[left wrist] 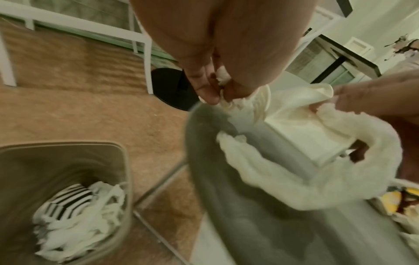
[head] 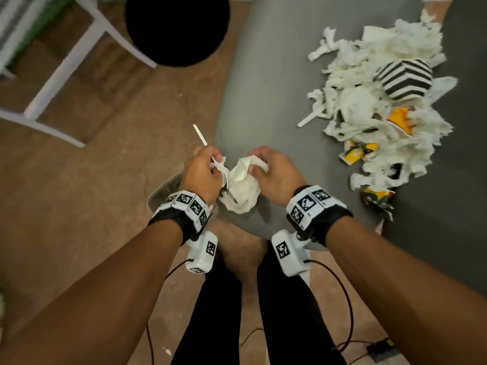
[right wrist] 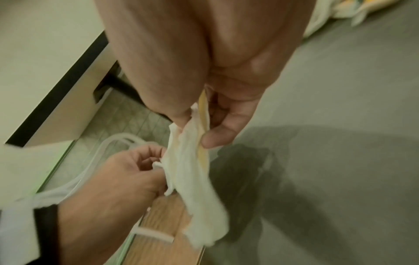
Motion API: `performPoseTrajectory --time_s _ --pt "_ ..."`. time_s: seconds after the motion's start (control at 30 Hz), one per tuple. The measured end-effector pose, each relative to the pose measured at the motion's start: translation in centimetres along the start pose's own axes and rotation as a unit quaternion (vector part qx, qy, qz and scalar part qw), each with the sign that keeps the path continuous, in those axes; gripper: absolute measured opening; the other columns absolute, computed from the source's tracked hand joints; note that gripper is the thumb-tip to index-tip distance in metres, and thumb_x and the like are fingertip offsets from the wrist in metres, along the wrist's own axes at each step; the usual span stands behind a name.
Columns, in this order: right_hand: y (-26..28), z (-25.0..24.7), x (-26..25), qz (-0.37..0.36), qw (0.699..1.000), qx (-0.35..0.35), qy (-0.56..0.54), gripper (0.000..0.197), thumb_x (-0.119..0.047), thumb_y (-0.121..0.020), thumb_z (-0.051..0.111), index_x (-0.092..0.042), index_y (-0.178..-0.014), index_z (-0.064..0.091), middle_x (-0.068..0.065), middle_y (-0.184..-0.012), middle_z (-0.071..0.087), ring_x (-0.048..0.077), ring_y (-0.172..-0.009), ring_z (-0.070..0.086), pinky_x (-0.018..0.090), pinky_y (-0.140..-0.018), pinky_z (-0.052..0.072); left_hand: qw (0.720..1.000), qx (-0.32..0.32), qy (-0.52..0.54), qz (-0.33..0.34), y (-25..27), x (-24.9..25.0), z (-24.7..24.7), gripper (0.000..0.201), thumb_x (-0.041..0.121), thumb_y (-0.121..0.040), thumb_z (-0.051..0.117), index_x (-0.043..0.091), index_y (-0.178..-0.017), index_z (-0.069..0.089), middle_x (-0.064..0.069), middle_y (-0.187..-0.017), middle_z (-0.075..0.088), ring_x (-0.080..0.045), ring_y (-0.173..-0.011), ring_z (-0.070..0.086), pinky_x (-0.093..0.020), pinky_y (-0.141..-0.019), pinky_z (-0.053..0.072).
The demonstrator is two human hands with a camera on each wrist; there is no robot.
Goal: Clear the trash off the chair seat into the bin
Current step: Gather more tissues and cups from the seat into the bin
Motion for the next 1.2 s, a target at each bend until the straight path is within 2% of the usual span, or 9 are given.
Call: performPoseTrajectory --time_s 0.1,0.23,0.4,0.5,0.6,0.77,0.93,1.1,1.2 --pt "-0.2 5.6 -3.2 -0.048 0.998 -0.03 0.041 0.026 -0.018 -0.096 0.056 -0.018 -0.121 0.061 0.003 -0.113 0.069 0.02 -0.099 0.063 0.028 -0.088 0.049 0.997 0.052 -0.007 -0.049 1.3 -5.7 -3.2 0.03 -0.006 -0.079 0.05 0.021 -0.088 0.057 0.003 -0.105 0.053 -0.02 -0.082 0.056 -0.025 -0.075 0.045" --pt "-1.0 13.6 -6.0 -0.077 0.991 -0.055 0.091 0.026 -0.015 -0.097 0.053 -0.017 -0.123 0.059 0.009 -0.12 0.062 0.025 -0.106 0.06 0.03 -0.09 0.046 0.989 0.098 -0.006 -0.108 3.6 -14.1 -6.1 0.031 -0.004 -0.078 0.052 0.025 -0.085 0.055 -0.007 -0.105 0.06 -0.024 -0.088 0.059 -0.02 -0.076 0.041" --pt "-3.1 21.2 -5.7 -0.033 0.993 -0.032 0.113 0.024 -0.012 -0.095 0.051 -0.02 -0.115 0.064 0.01 -0.117 0.056 0.027 -0.104 0.058 0.027 -0.09 0.042 0.985 0.093 0.012 -0.144 6.5 -21.3 -7.7 0.024 -0.006 -0.078 0.053 0.014 -0.089 0.061 -0.011 -0.106 0.061 -0.023 -0.089 0.06 -0.018 -0.077 0.039" --pt "-4.4 24.0 -4.6 -0.001 0.989 -0.043 0.145 0.031 -0.012 -0.096 0.053 -0.019 -0.125 0.063 0.012 -0.123 0.057 0.026 -0.112 0.057 0.019 -0.091 0.037 0.982 0.083 0.022 -0.169 7.5 -24.3 -7.8 0.023 -0.004 -0.08 0.054 0.015 -0.091 0.061 -0.011 -0.108 0.059 -0.022 -0.088 0.058 -0.019 -0.077 0.04" --pt "-5.5 26.2 -3.3 0.016 0.968 -0.091 0.231 0.041 -0.016 -0.097 0.054 -0.014 -0.139 0.054 0.017 -0.133 0.054 0.033 -0.125 0.052 0.031 -0.107 0.039 0.983 0.041 0.018 -0.176 7.9 -26.5 -7.3 0.021 0.0 -0.082 0.055 0.016 -0.094 0.061 -0.012 -0.11 0.058 -0.026 -0.09 0.059 -0.028 -0.082 0.048" --pt "-6.3 27.7 -1.7 0.054 0.942 -0.143 0.3 0.047 -0.024 -0.095 0.056 -0.017 -0.14 0.048 0.018 -0.144 0.044 0.033 -0.134 0.045 0.034 -0.109 0.038 0.987 -0.041 0.02 -0.151 7.0 -28.2 -4.2 0.021 0.004 -0.083 0.056 0.019 -0.098 0.06 -0.008 -0.108 0.055 -0.024 -0.09 0.058 -0.023 -0.076 0.041" --pt "-5.9 26.7 -2.0 0.031 0.947 -0.141 0.286 0.04 -0.018 -0.092 0.053 -0.02 -0.132 0.054 0.009 -0.135 0.059 0.03 -0.122 0.057 0.032 -0.101 0.046 0.971 -0.172 0.016 -0.163 5.2 -26.5 -1.6 0.049 0.021 -0.09 0.058 0.016 -0.138 0.053 -0.012 -0.131 0.061 -0.03 -0.117 0.059 -0.034 -0.1 0.048" --pt "-5.2 24.7 -3.4 0.01 0.959 -0.13 0.25 0.04 -0.014 -0.093 0.052 -0.02 -0.133 0.056 0.007 -0.127 0.065 0.026 -0.119 0.06 0.029 -0.099 0.046 0.967 -0.211 -0.031 -0.141 3.7 -24.8 -2.4 0.044 0.025 -0.089 0.052 0.017 -0.132 0.059 -0.011 -0.132 0.062 -0.032 -0.119 0.059 -0.04 -0.098 0.05" --pt "-4.9 22.4 -5.1 -0.011 0.97 -0.111 0.215 0.033 -0.018 -0.096 0.049 -0.022 -0.127 0.06 0.008 -0.116 0.07 0.026 -0.108 0.066 0.029 -0.09 0.052 0.966 -0.214 -0.07 -0.128 2.5 -23.2 -4.4 0.037 0.019 -0.094 0.05 0.014 -0.13 0.06 -0.011 -0.13 0.063 -0.031 -0.116 0.06 -0.034 -0.095 0.049"
Point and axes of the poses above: each hand's wrist, its own y-axis away from the middle knuckle, its own z-axis out of the palm, x = y × z, the point moved 1 cm from there along -y, towards the middle knuckle
